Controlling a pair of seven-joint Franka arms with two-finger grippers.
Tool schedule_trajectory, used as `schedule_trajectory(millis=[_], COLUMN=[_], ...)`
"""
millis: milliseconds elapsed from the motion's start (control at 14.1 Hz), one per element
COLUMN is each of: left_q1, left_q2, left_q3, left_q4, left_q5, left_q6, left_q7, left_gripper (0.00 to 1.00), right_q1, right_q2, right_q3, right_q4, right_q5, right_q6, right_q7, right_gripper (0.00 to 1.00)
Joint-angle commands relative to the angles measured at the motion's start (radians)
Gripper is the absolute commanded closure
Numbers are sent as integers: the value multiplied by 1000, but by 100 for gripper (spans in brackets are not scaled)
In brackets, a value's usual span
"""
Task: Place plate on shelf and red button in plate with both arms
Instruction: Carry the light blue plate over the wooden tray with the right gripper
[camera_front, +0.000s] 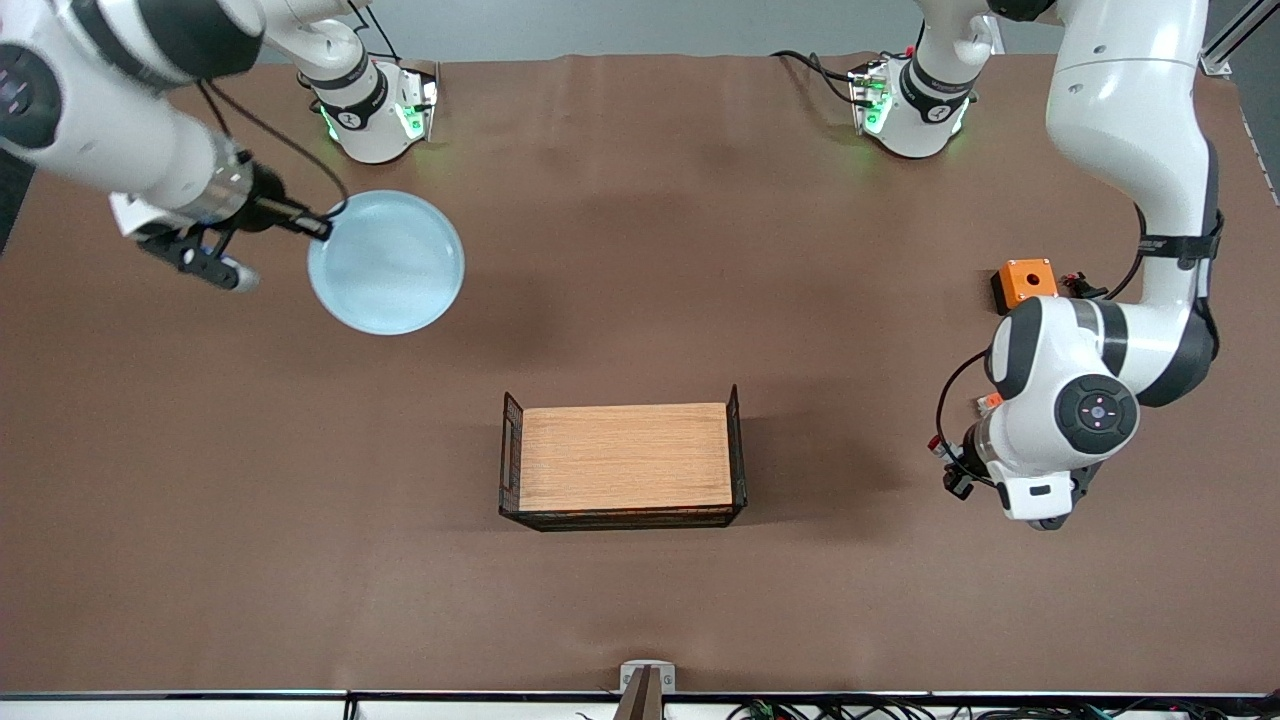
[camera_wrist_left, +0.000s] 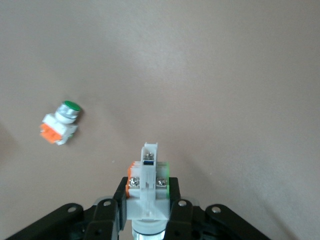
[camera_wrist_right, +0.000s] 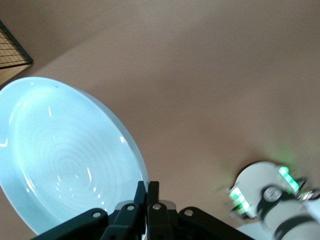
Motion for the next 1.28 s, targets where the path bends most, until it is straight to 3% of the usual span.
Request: schedule_trajectory(millis=[0, 213, 638, 921, 1205], left_q1=[1, -4, -2, -2, -12], left_q2=[-44, -85, -154, -186, -222], left_q3=[-1, -10, -43, -44, -67], left_q4=[45, 71, 82, 97, 99], left_q5=[22, 20, -9, -63, -110], left_q6=[-123, -213, -270, -298, -348], left_q7=[-11, -11, -11, -17, -26], left_gripper=[89, 89, 89, 89, 89], right_q1=[159, 276, 380, 442, 451], right_q2=[26, 69, 207, 380, 491], right_q3=[-15, -16, -17, -18, -18], right_q4=[92, 108, 123, 265, 352], right_q5=[17, 72, 71, 61, 57], right_q6=[-2, 211, 489, 541, 606], right_q7=[329, 714, 1100, 1289, 1361], right_gripper=[100, 100, 100, 100, 100])
